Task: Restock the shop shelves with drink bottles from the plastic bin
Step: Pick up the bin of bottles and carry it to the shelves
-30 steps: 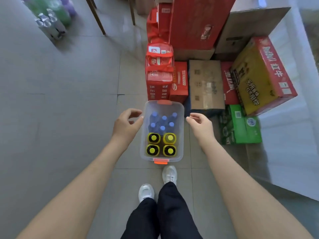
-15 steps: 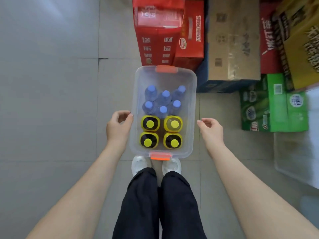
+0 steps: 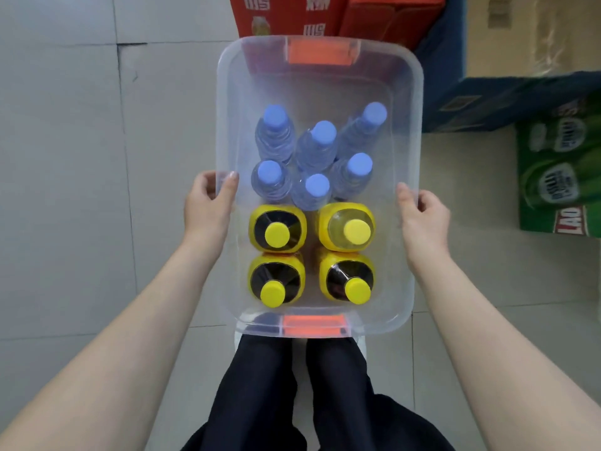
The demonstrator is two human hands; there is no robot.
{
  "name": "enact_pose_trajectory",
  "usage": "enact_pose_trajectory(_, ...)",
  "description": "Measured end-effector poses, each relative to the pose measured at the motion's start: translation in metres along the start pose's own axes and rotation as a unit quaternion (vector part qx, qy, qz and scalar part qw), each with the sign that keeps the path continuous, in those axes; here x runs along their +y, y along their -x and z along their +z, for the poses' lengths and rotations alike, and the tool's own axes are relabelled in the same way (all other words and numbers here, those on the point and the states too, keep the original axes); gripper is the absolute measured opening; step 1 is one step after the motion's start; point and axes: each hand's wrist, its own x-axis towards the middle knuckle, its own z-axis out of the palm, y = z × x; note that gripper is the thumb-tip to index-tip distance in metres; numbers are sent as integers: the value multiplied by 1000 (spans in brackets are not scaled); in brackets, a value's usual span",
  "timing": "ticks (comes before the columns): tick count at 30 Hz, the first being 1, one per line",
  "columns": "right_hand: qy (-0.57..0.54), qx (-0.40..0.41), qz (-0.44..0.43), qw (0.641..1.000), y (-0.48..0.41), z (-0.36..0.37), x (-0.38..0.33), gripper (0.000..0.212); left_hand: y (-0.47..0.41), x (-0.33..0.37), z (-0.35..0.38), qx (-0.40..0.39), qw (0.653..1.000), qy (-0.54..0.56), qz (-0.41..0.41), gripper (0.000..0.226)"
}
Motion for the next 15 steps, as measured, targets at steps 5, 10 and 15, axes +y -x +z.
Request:
enact_pose_trajectory(5,15,7,-8,1000,-4,0,-2,35,-10,-4,2,7,998,-61,21,27)
enact_pose_trajectory(10,80,-9,3,997,-9,3,-14,43,-10,8,6,5,997,-67,-30,42)
enact_pose_trajectory(15,68,-14,51,996,-13,6,-19,49,-12,12,8,0,990,-135,-40,50)
